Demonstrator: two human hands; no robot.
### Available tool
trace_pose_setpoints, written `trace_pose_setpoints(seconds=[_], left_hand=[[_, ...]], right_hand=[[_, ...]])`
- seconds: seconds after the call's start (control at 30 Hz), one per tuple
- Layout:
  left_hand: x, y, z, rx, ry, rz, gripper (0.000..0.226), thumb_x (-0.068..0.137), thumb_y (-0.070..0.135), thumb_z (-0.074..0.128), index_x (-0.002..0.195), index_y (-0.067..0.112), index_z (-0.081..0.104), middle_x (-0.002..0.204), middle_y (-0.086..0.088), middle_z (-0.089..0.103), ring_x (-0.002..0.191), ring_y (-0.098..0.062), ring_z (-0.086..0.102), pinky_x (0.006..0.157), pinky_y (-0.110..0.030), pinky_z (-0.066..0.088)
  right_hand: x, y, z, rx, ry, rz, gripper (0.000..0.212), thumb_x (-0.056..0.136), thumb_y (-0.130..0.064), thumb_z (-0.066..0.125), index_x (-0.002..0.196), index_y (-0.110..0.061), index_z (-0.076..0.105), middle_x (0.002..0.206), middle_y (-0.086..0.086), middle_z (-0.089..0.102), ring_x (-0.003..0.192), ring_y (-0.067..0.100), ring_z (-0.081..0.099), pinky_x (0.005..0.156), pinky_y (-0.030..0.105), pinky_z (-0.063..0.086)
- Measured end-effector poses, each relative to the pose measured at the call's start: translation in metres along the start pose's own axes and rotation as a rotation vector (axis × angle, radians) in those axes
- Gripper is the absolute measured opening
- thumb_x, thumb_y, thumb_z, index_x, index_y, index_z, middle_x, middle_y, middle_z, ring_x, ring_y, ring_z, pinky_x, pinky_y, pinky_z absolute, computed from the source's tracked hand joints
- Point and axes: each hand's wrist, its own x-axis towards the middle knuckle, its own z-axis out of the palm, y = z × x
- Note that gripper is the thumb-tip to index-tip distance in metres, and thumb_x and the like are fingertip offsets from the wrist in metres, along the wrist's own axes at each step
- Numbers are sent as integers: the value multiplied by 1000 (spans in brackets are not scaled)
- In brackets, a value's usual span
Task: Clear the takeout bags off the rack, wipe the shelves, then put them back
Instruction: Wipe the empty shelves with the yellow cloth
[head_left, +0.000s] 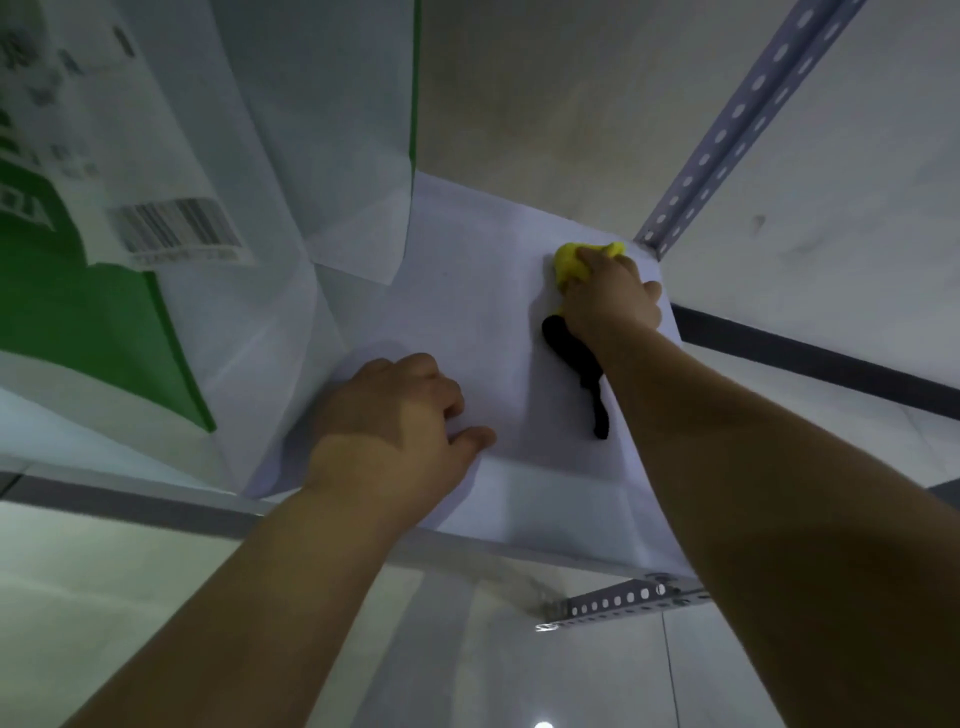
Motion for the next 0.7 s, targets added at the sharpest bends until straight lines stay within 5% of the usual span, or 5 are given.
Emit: trace_pose_setpoints(seconds=[0.1,0.3,0.5,0.6,0.7], left_hand=[[1,-1,0,26,4,1,36,73,45,72,85,12,74,94,-5,65,88,-30,58,76,-38,48],[1,-3,-1,-12,-39,-20,38,73,43,73,93,12,75,105,-7,67,96,-30,60,82,-37,46],[-4,-2,-2,-68,-8,-9,30,71,30,79,90,6,75,104,-10,69,94,-31,63,84,-34,48],[-4,0,-2,-56,-4,-10,30,73,30,77,91,6,75,106,-10,68,96,-32,62,86,-34,46],[-5,2,-3,-39,0,-23,31,74,31,76,94,7,75,109,-10,67,98,-33,61,87,-33,45]], right_hand=[[-8,-10,-1,-45,0,-86,53,87,-28,52,137,-39,36,146,2,32,123,38,31,98,47,29],[-85,6,4,127,23,-548,45,90,-29,53,133,-40,47,145,-2,40,116,34,39,97,44,35],[-63,42,-17,8,66,86,55,86,-20,47,136,-38,38,144,3,35,119,38,34,99,46,32],[-81,22,-12,-13,60,-11,50,87,-24,48,134,-39,39,143,4,35,119,39,34,98,47,32],[-119,20,-5,28,82,-294,44,91,-29,50,133,-41,45,143,-1,40,112,35,39,92,42,35]])
